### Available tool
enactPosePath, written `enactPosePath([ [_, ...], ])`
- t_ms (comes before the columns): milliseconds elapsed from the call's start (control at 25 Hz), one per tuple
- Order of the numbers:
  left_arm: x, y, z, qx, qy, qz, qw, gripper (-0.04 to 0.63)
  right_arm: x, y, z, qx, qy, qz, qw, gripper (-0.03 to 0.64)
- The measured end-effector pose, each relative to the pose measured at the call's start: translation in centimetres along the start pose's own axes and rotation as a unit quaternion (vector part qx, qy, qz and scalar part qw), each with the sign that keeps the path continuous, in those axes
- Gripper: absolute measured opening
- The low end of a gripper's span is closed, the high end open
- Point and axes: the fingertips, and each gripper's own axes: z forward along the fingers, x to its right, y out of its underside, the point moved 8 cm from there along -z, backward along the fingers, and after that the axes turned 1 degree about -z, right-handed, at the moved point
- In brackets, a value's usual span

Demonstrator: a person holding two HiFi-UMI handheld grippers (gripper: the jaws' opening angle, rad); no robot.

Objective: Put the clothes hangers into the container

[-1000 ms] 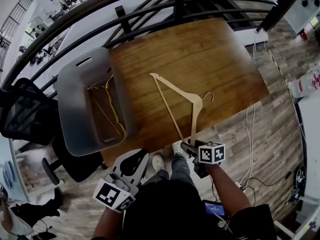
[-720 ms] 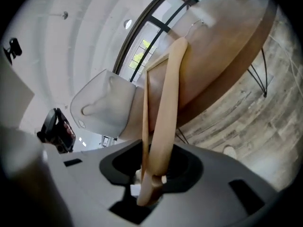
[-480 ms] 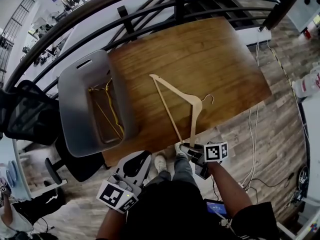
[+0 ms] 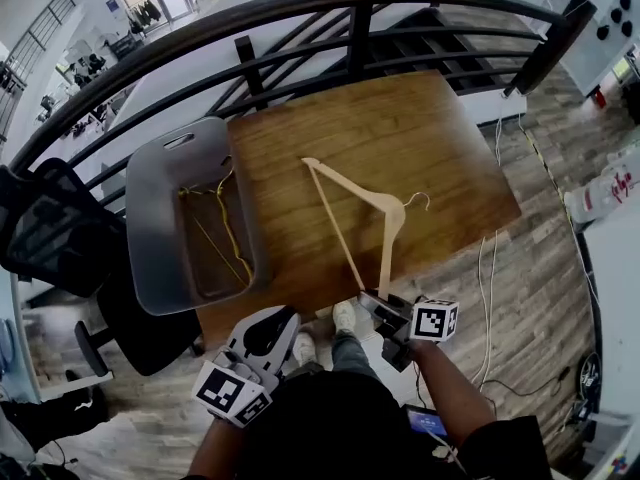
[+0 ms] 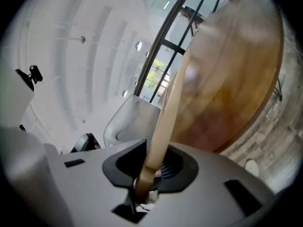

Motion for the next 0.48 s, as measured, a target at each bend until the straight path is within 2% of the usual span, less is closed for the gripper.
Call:
enactPosePath([
  [240, -0.1, -2.3, -1.0, 0.040, 0.001, 0.014, 0.9991, 0.037, -6.0, -5.5, -1.0, 0.042, -0.017, -0.092, 0.995, 0.061],
  [480, -0.9, -4.9, -2.3, 0.070, -0.024, 0.039, 0.9965, 0.037, -12.8, -8.7, 0.9, 0.026, -0.061, -0.174, 0.982, 0.058],
])
